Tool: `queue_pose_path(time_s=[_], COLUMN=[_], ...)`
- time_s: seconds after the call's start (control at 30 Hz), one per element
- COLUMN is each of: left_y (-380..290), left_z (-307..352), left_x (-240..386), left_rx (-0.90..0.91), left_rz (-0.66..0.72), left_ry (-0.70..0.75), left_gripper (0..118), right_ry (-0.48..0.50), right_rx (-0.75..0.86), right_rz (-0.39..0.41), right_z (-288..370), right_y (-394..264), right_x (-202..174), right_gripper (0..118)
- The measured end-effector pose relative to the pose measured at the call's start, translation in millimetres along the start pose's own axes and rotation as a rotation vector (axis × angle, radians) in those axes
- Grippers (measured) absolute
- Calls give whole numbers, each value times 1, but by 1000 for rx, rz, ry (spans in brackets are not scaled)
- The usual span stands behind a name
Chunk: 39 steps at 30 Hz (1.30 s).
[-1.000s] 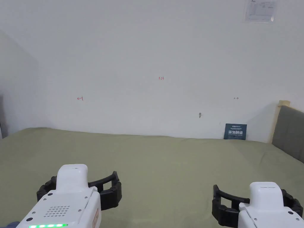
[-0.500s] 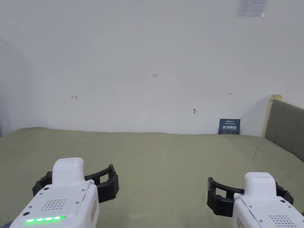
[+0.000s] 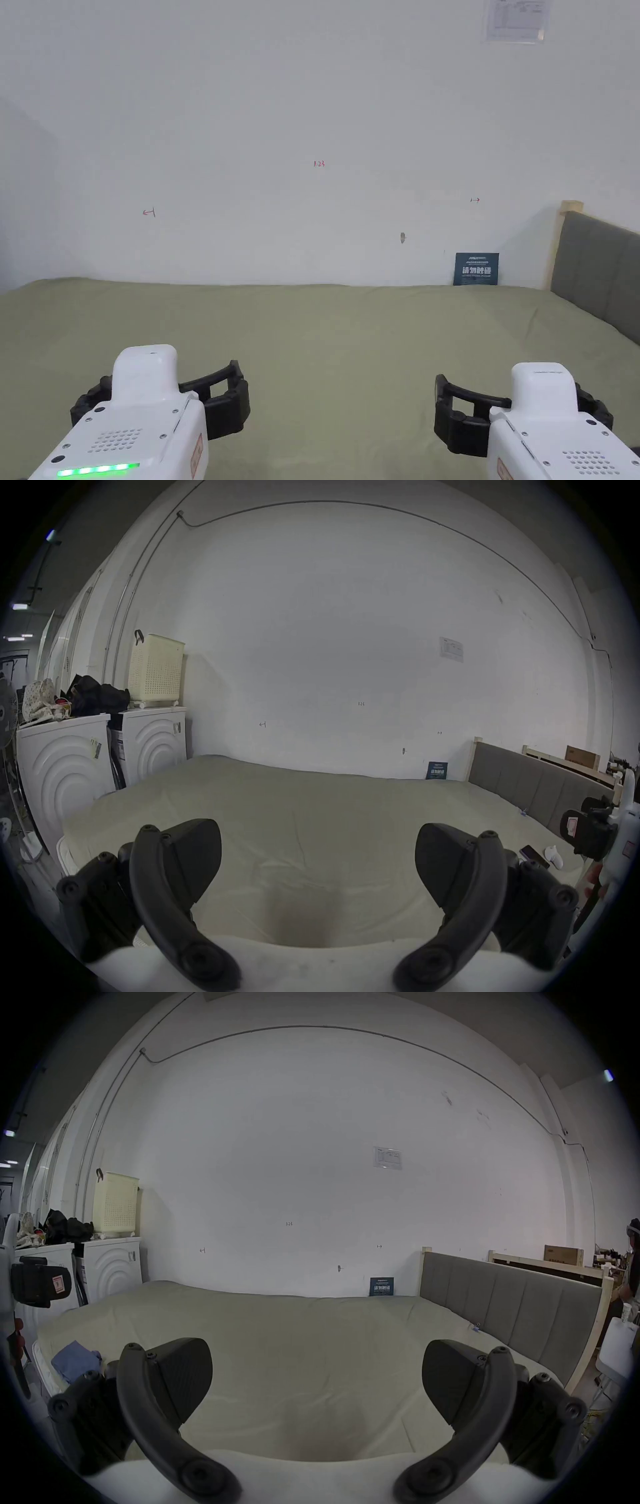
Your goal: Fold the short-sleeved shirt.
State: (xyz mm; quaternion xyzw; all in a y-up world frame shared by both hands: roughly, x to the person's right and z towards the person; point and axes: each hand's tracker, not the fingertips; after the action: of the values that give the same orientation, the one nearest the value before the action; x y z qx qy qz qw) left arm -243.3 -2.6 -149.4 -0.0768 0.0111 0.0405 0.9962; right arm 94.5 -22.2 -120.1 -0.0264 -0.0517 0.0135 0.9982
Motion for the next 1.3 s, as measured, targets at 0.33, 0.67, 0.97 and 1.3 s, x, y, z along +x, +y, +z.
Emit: queue_pose_path(time_s=[0.33,0.67,0.97,1.3], left_y=[-8,-6,-1,-1], left_z=[-6,-10,-10,-13], left_x=[-2,-4,-6,-5], left_rx=[-25,-22,-9,-14], left_rz=[0,0,1,-3], left_ry=[-9,-3,-1,-5], left_gripper=[116,116,116,116], right_ry=[13,41,96,95], right_rx=[9,31,50,66], right_rz=[-4,-27,-73,-132], right_z=[-4,-10,-12,-9], right_y=[-1,2,3,11], right_x=[-1,0,5,9], right_gripper=[117,117,117,118])
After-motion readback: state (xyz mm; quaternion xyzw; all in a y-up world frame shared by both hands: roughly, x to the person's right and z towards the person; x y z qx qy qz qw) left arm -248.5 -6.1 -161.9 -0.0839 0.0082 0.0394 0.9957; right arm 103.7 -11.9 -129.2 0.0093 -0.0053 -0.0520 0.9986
